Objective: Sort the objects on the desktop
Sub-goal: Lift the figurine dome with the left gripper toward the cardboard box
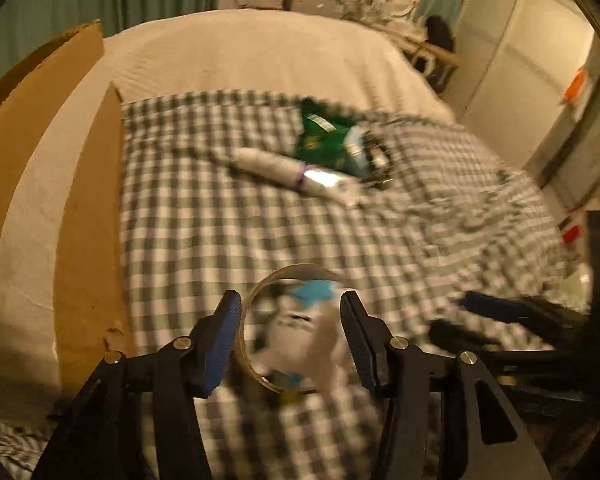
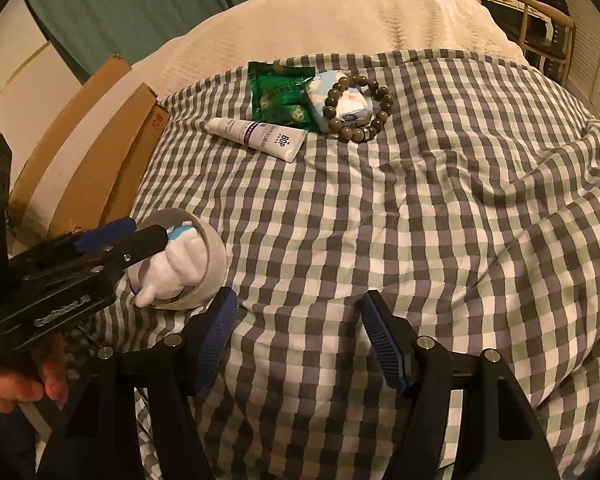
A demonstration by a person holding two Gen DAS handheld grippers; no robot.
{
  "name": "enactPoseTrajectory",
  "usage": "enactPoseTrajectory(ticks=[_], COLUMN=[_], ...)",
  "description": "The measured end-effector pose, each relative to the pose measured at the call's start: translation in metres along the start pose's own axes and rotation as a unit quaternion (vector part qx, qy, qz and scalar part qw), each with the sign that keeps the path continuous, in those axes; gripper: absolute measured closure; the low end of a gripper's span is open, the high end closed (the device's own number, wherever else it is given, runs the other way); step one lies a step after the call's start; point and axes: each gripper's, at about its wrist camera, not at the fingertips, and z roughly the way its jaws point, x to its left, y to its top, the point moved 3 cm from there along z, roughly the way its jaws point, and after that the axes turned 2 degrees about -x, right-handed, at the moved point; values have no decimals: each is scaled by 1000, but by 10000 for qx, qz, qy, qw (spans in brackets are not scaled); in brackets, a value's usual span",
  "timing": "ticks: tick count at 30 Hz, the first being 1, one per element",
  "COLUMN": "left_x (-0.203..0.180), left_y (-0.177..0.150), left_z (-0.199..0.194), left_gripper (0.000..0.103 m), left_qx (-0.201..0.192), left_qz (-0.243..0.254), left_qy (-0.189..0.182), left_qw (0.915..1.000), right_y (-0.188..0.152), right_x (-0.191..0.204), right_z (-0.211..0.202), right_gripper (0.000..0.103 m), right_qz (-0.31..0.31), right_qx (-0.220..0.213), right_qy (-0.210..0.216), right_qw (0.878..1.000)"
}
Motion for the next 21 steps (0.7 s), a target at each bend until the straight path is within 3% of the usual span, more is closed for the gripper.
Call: enactPoseTrajectory(ticks=[6, 10, 14, 18, 21], left_x=[-22, -34, -38, -51, -71], left_y=[11, 9, 12, 22, 22], left_z=[-18, -22, -15, -1, 3], left_gripper=[50, 50, 47, 47, 47], left_qx=[-221, -254, -76, 122, 388], left_qz=[-30, 165, -5, -128, -159], left_qy=[-1270, -1470, -1850, -2148, -2409], left_qw=[9917, 9887, 9827, 9765, 9696], right_y=[4, 5, 7, 5, 2], right_x=[0, -3, -6, 3, 0], right_z=[-3, -6, -12, -22, -36], right_gripper=[39, 39, 39, 32, 32], right_qz=[-73, -40, -76, -801, -1165], right_qx=[-109, -156, -209, 45, 55], right_qy=[-58, -108, -159, -183, -612], right_qw=[9999, 9998, 9996, 9966, 9913])
